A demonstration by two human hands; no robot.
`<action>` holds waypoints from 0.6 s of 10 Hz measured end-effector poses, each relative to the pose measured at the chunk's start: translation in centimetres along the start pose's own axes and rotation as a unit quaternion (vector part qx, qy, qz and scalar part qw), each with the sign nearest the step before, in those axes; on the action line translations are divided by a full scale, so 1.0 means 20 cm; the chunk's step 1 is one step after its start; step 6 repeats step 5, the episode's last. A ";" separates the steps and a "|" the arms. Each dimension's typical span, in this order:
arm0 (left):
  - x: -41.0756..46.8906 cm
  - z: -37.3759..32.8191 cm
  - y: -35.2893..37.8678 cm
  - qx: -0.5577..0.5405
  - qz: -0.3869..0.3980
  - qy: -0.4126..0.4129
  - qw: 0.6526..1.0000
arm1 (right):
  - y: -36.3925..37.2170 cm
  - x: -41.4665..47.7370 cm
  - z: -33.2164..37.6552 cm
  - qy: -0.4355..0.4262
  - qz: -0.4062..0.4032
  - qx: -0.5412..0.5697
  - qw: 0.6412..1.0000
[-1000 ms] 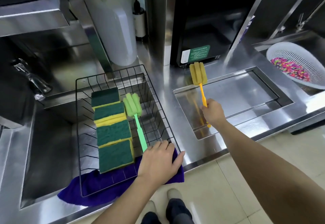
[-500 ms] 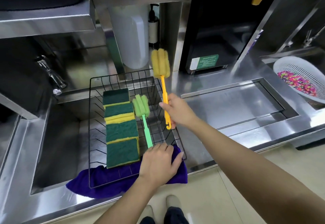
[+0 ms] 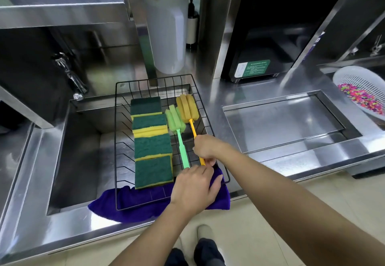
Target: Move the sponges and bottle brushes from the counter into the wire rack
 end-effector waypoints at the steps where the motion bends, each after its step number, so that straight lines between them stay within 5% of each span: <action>1: -0.01 0.00 0.01 0.003 0.010 0.008 1.000 | 0.00 0.00 0.01 0.009 0.022 -0.014 1.000; 3: -0.01 0.01 0.00 -0.001 0.035 0.002 0.999 | 0.02 -0.01 0.03 0.031 0.107 -0.085 0.990; 5: 0.00 0.07 -0.08 -0.036 0.001 -0.058 0.998 | -0.09 -0.07 0.02 0.032 -0.022 -0.001 0.999; 6: 0.00 0.07 -0.08 -0.036 0.001 -0.058 0.998 | -0.09 -0.07 0.02 0.032 -0.022 -0.001 0.999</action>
Point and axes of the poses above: each hand's wrist, its own x-axis towards the middle knuckle, its own y-axis out of the palm, z = x × y, the point moved 7 cm from there along x, towards the middle knuckle, and after that the axes turned 14 degrees about -y, right-handed, at the moved point
